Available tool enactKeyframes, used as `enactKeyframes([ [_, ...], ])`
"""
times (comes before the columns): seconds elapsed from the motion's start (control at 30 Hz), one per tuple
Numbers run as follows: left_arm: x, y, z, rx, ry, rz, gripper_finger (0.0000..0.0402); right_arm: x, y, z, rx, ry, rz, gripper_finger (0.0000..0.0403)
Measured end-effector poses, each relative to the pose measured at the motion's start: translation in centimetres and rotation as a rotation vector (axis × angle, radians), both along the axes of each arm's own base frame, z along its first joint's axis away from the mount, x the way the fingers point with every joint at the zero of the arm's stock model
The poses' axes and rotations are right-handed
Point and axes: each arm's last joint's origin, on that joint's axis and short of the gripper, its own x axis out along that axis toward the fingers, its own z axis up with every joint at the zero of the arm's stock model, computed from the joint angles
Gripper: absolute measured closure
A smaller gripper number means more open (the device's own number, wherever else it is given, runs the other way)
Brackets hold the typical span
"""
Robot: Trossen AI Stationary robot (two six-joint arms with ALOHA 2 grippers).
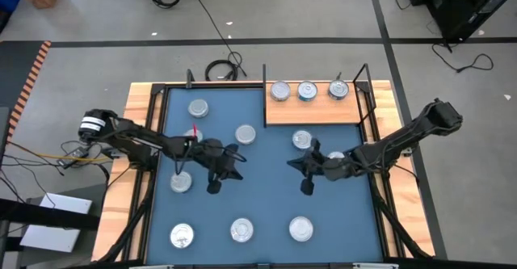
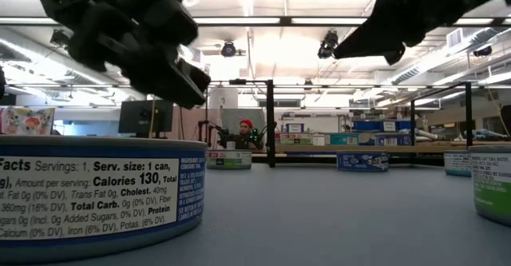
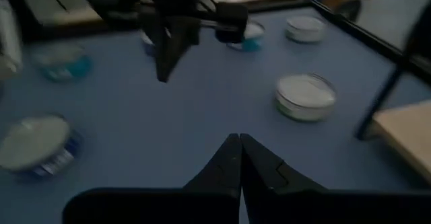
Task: Stack canned seafood by type on shelf
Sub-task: Stack the bottom left yellow and blue tuna can onto the other yellow and blue tuna can on the shelf
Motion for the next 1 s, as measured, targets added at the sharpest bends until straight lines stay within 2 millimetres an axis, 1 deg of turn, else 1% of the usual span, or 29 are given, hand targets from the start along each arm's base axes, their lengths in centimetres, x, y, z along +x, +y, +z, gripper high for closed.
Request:
enactKeyframes([
  [0.1,-0.9,-0.1,1.0,-0.023,0.014,-0.04,0.0395,-0.2,-0.2,-0.5,0.028,-0.061,0.05,0.039],
  [0.17,-1.7,-0.4,1.5,-0.03,0.042,-0.066,0.0395,-0.2,-0.3,-0.7,0.026,-0.056,0.095,0.0389],
  [0.23,-2.6,-0.9,2.0,-0.026,0.073,-0.092,0.0395,-0.1,-0.4,-0.7,0.017,-0.052,0.123,0.0391],
  [0.4,-4.9,-2.4,2.7,-0.031,0.167,-0.159,0.0395,0.0,-0.7,-0.6,-0.005,-0.057,0.122,0.0395],
  [0.6,-7.5,-5.1,2.6,-0.105,0.36,-0.216,0.0395,0.0,-0.7,-0.5,0.021,-0.071,0.111,0.0388],
  [0.73,-9.0,-7.3,2.3,-0.162,0.484,-0.254,0.0393,0.1,-0.7,-0.5,0.025,-0.075,0.11,0.0389],
  [0.87,-10.0,-9.0,2.3,-0.168,0.521,-0.24,0.0382,0.1,-0.7,-0.4,0.027,-0.082,0.11,0.0392],
  [1.0,-10.6,-9.8,2.2,-0.145,0.523,-0.21,0.036,0.1,-0.7,-0.4,0.027,-0.084,0.11,0.039],
])
